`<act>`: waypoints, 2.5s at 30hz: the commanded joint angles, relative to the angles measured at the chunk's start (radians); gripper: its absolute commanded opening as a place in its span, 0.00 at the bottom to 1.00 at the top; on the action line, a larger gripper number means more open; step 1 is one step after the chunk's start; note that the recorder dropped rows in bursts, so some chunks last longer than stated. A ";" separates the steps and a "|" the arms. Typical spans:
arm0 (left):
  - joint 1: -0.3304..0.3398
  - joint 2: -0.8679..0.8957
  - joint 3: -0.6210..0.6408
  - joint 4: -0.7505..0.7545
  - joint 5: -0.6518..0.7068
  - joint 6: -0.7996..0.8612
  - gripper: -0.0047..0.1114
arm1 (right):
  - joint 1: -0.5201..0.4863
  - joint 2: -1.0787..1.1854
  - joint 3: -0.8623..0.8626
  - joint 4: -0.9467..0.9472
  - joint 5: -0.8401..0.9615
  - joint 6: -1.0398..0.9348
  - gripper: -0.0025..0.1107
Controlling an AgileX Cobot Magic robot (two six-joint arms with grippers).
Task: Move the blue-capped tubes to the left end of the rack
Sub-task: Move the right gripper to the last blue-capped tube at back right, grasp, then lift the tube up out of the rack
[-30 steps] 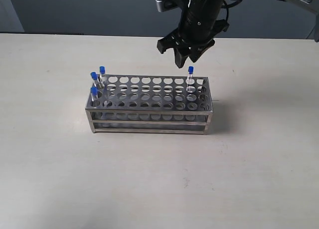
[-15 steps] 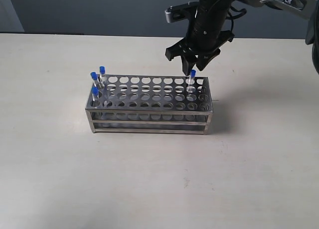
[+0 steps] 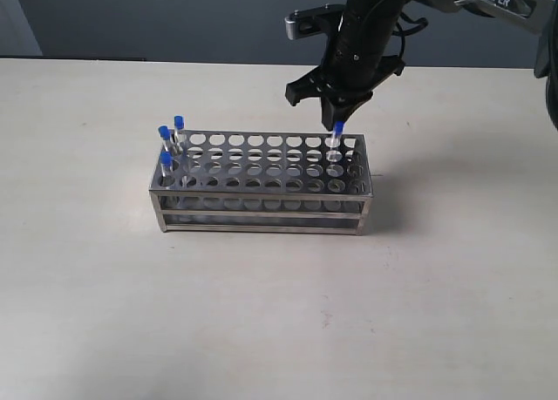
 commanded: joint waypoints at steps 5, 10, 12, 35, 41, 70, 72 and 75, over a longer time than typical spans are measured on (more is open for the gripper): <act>-0.011 0.003 -0.005 0.001 -0.006 -0.001 0.05 | -0.008 -0.005 0.001 -0.008 -0.003 -0.005 0.39; -0.011 0.003 -0.005 0.001 -0.006 -0.001 0.05 | -0.008 -0.005 0.001 -0.012 -0.003 -0.002 0.39; -0.011 0.003 -0.005 0.001 -0.006 -0.001 0.05 | -0.008 -0.005 0.001 -0.018 -0.003 -0.002 0.39; -0.011 0.003 -0.005 0.001 -0.006 -0.001 0.05 | -0.008 -0.007 0.001 -0.036 -0.003 -0.006 0.26; -0.011 0.003 -0.005 0.001 -0.006 -0.001 0.05 | -0.008 -0.030 0.001 -0.029 -0.003 -0.006 0.42; -0.011 0.003 -0.005 0.001 -0.006 -0.001 0.05 | -0.003 -0.178 0.079 -0.055 -0.003 -0.025 0.02; -0.011 0.003 -0.005 0.001 -0.006 -0.001 0.05 | -0.003 -0.207 0.079 -0.055 -0.003 -0.025 0.02; -0.011 0.003 -0.005 0.001 -0.006 -0.001 0.05 | -0.001 -0.239 0.079 -0.050 -0.003 -0.025 0.02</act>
